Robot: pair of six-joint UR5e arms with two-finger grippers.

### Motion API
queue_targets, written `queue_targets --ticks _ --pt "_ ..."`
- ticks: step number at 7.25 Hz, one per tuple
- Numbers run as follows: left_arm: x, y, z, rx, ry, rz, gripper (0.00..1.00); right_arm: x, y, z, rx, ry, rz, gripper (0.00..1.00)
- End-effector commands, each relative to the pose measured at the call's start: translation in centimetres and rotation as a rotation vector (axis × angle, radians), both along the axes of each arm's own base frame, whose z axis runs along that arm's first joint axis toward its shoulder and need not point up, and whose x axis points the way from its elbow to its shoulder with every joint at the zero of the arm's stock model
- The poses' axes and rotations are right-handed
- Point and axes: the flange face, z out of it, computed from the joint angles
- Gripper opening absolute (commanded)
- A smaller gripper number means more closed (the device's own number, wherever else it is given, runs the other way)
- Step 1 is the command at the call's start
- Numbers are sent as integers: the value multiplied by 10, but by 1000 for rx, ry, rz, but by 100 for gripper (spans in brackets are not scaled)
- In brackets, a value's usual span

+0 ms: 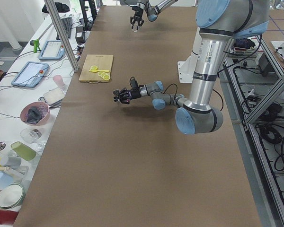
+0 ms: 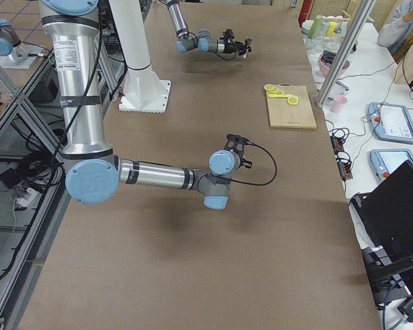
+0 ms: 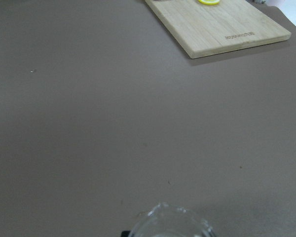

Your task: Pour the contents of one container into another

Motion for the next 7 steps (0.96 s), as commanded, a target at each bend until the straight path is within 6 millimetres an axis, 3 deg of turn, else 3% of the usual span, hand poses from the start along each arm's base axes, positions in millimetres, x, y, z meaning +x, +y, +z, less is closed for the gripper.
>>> queue_targets --ticks 1,4,7 --pt "9 2 1 6 1 -5 0 -18 13 8 59 -6 -55 0" --pt "14 4 9 -3 11 -42 0 -35 12 20 188 38 -140 0" --pt "18 7 10 -3 4 -39 0 -41 2 18 203 40 -143 0"
